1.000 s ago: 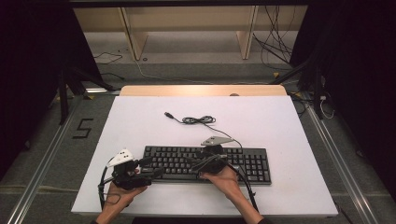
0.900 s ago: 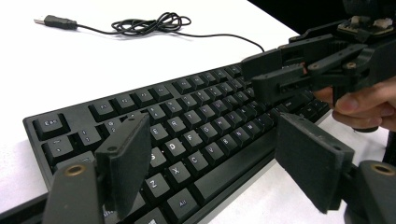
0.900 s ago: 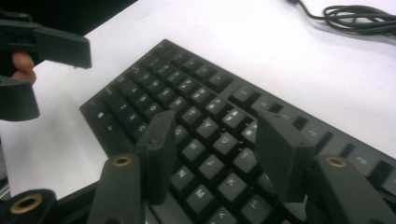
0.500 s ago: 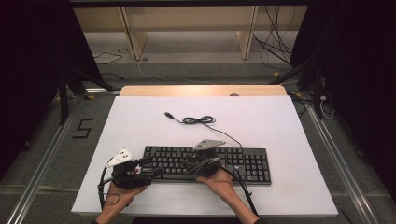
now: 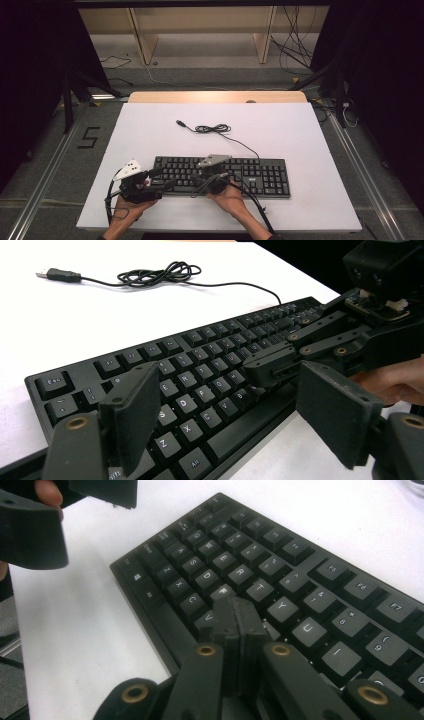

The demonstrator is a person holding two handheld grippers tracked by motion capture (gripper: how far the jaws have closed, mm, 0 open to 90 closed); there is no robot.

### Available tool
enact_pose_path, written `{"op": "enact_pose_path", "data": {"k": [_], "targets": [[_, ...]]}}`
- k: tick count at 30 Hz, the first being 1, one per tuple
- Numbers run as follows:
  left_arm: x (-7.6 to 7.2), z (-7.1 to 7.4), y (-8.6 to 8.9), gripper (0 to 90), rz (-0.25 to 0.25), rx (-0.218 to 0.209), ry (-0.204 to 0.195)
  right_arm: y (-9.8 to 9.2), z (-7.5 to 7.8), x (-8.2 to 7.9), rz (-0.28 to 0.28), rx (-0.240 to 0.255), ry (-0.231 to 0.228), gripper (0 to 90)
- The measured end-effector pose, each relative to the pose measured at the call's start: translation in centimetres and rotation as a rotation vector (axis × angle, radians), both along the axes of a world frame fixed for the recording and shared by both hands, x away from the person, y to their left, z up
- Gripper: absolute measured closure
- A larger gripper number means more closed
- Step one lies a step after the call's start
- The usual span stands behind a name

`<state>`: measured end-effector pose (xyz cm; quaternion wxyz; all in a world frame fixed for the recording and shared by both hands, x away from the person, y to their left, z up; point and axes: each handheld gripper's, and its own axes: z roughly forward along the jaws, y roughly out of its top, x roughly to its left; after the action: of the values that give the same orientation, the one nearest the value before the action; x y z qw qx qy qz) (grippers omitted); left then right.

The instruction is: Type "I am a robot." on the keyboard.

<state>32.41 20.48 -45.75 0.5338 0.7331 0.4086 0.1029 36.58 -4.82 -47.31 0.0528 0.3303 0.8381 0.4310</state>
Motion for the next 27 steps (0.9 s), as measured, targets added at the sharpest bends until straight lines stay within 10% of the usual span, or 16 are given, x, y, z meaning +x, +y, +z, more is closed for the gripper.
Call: {"op": "enact_pose_path", "data": {"k": [27], "targets": [[0.0,0.0,0.0,24.9,-0.002,0.004,-0.002,0.7,-1.3,-0.1,-0.004,-0.048,-0.002,90.0]]}}
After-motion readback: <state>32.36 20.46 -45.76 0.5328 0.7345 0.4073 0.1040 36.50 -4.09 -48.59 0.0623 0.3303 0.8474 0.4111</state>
